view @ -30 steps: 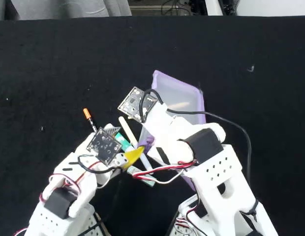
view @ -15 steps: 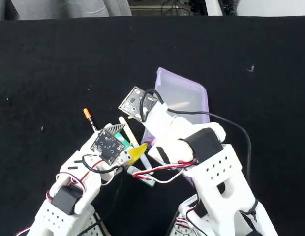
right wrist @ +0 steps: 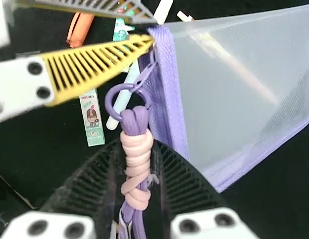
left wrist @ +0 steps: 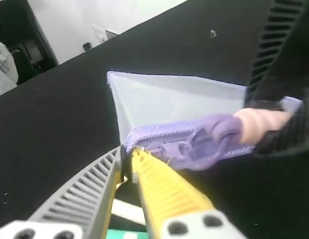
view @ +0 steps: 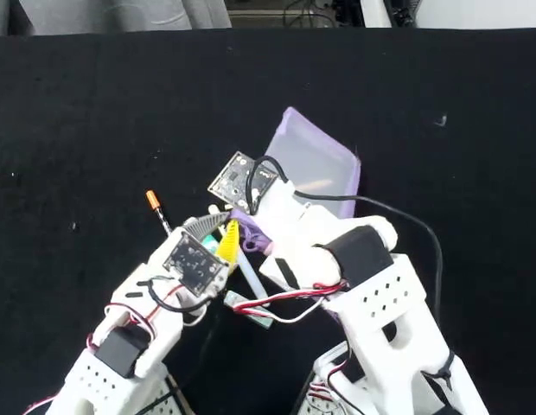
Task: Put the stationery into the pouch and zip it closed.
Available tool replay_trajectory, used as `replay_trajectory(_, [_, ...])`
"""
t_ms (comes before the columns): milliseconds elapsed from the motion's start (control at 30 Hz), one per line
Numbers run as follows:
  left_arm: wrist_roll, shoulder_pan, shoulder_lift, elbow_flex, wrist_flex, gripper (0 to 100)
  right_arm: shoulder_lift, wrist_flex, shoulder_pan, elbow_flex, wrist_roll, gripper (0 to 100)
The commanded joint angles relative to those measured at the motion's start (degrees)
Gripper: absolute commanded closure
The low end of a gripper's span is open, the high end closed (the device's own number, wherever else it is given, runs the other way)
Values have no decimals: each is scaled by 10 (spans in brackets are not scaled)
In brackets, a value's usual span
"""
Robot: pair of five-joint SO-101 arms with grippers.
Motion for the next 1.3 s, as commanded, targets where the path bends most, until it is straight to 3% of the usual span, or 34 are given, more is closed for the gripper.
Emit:
replay_trajectory(0, [0, 26, -6, -3, -13, 972, -13, -10, 10, -43, -2, 987])
replay_trajectory(167, [0, -2, -6, -3, -13, 972, -13, -7, 12, -43, -2, 987])
replay_trajectory(400, [-1, -103, -6, 5, -18, 972, -13, -7, 101, -45, 3, 987])
replay_trajectory(667, [-1, -167, -6, 1, -18, 972, -14, -6, 173, -44, 31, 987])
replay_trajectory(1033, [-1, -218, -6, 6, -46, 972, -32, -6, 262, -47, 63, 988])
replay_trajectory(1267, [-1, -212, -6, 6, -43, 972, -137, 13, 267, -44, 71, 988])
